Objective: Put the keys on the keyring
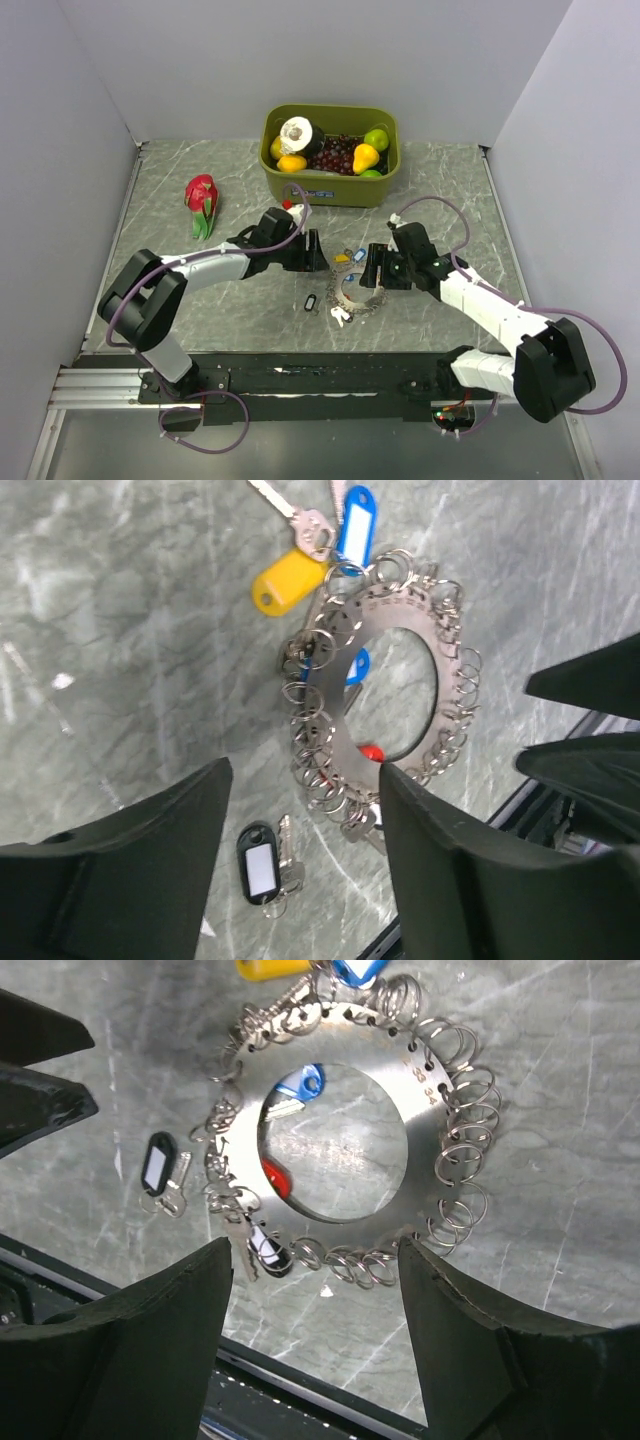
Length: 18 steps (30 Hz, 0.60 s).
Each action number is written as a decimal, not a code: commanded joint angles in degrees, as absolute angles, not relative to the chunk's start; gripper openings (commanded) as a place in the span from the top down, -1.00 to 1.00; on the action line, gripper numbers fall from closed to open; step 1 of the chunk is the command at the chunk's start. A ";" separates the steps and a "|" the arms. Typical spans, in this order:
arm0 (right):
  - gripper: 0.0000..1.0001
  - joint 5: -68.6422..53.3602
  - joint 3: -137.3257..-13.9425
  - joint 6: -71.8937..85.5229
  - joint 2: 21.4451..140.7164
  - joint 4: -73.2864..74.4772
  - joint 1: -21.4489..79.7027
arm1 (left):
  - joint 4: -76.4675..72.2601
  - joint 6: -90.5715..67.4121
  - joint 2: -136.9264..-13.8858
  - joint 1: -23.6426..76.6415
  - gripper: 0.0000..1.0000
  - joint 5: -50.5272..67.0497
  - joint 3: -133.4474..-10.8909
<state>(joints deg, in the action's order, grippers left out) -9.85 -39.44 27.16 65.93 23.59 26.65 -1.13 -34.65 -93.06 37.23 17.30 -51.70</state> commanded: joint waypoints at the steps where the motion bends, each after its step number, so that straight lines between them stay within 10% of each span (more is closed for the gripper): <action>1: -0.47 -9.14 -41.75 26.89 66.71 22.59 26.98 | -7.55 -33.66 -93.77 37.62 -0.24 19.60 -51.85; 18: -0.48 -8.52 -42.89 25.75 68.02 24.17 27.07 | -8.09 -32.61 -104.59 40.87 0.02 20.39 -56.69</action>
